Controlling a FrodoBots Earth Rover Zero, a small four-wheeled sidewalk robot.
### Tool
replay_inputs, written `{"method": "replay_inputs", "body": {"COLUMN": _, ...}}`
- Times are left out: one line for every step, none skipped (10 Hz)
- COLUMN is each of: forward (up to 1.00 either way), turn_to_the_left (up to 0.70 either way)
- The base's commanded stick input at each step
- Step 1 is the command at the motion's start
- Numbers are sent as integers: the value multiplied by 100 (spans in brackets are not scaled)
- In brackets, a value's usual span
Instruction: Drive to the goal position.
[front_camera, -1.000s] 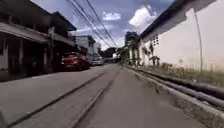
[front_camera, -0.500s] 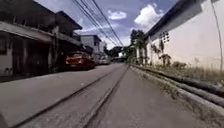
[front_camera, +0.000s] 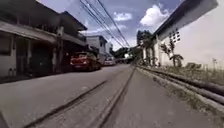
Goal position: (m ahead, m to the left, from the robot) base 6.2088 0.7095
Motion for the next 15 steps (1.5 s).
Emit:
{"method": "replay_inputs", "body": {"forward": 70, "turn_to_the_left": 1}}
{"method": "replay_inputs", "body": {"forward": 70, "turn_to_the_left": 13}}
{"method": "replay_inputs", "body": {"forward": 70, "turn_to_the_left": 13}}
{"method": "replay_inputs", "body": {"forward": 70, "turn_to_the_left": 13}}
{"method": "replay_inputs", "body": {"forward": 70, "turn_to_the_left": 13}}
{"method": "replay_inputs", "body": {"forward": 70, "turn_to_the_left": 13}}
{"method": "replay_inputs", "body": {"forward": 70, "turn_to_the_left": 13}}
{"method": "replay_inputs", "body": {"forward": 70, "turn_to_the_left": 13}}
{"method": "replay_inputs", "body": {"forward": 70, "turn_to_the_left": 13}}
{"method": "replay_inputs", "body": {"forward": 70, "turn_to_the_left": 13}}
{"method": "replay_inputs", "body": {"forward": 70, "turn_to_the_left": 13}}
{"method": "replay_inputs", "body": {"forward": 70, "turn_to_the_left": 13}}
{"method": "replay_inputs", "body": {"forward": 70, "turn_to_the_left": 13}}
{"method": "replay_inputs", "body": {"forward": 70, "turn_to_the_left": 13}}
{"method": "replay_inputs", "body": {"forward": 70, "turn_to_the_left": 13}}
